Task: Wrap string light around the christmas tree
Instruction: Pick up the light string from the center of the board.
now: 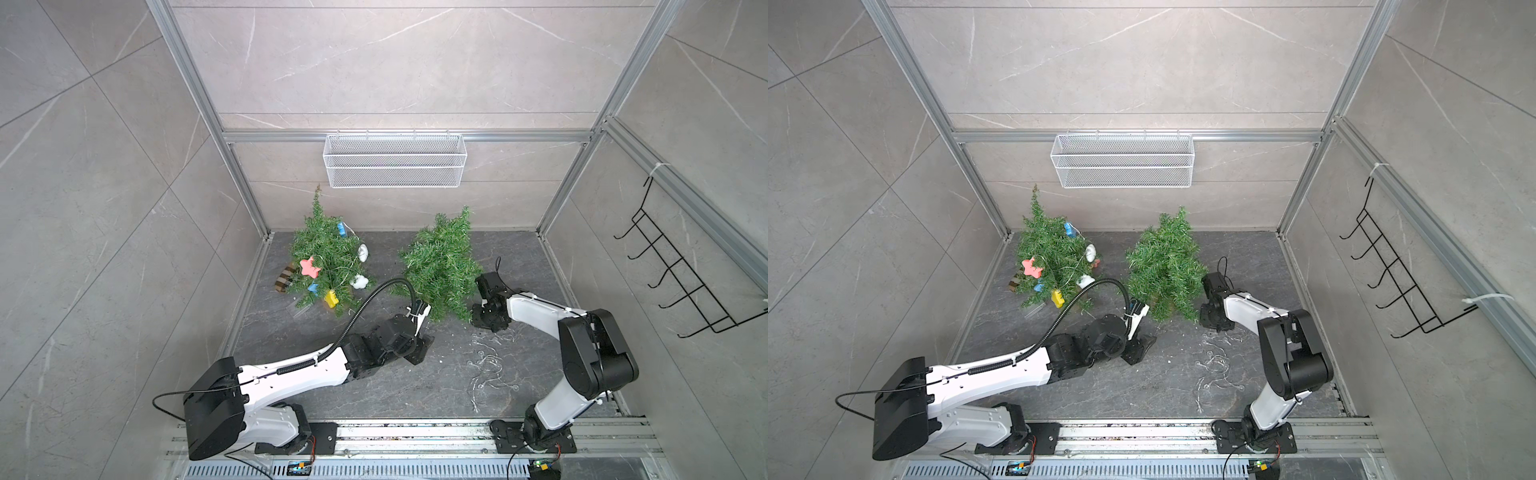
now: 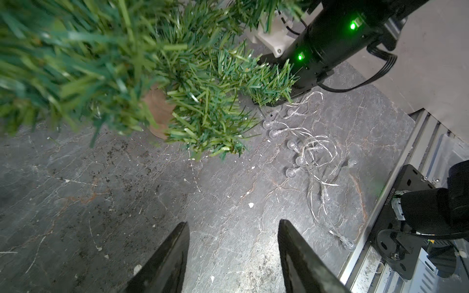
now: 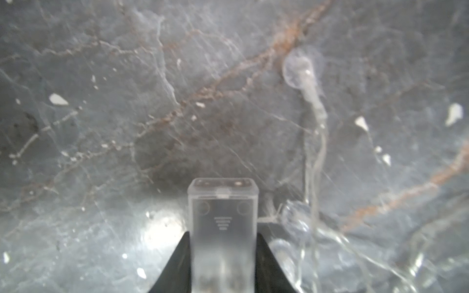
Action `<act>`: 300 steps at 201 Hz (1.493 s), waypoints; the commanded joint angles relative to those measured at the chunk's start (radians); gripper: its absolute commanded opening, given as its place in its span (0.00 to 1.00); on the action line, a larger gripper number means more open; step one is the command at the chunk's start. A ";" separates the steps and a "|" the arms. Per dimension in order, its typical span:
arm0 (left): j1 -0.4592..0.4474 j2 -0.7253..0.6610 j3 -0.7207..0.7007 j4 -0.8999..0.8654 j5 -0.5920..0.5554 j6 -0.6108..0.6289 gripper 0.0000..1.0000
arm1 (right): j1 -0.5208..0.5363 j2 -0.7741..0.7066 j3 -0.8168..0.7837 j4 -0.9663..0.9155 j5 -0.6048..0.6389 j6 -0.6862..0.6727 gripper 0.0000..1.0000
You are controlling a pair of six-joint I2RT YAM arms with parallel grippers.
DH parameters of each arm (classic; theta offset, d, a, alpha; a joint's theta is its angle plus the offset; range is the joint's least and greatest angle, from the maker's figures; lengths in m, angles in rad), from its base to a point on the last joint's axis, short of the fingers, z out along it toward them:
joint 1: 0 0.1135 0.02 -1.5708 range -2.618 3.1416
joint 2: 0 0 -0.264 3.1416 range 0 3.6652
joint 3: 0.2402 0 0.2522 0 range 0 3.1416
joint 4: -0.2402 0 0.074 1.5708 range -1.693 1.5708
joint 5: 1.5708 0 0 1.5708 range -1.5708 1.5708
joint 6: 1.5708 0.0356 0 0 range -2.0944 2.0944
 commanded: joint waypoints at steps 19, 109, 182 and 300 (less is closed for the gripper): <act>0.001 -0.037 0.082 -0.040 -0.033 0.038 0.59 | -0.021 -0.221 -0.019 -0.108 -0.068 0.015 0.25; -0.079 0.076 0.175 0.267 0.121 0.110 0.67 | -0.008 -0.707 0.411 -0.532 -0.434 0.050 0.24; -0.074 0.132 0.124 0.615 0.226 0.147 0.70 | 0.120 -0.692 0.531 -0.279 -0.643 0.276 0.22; -0.021 -0.004 0.101 0.526 0.210 0.120 0.05 | 0.345 -0.490 0.575 -0.070 -0.639 0.303 0.27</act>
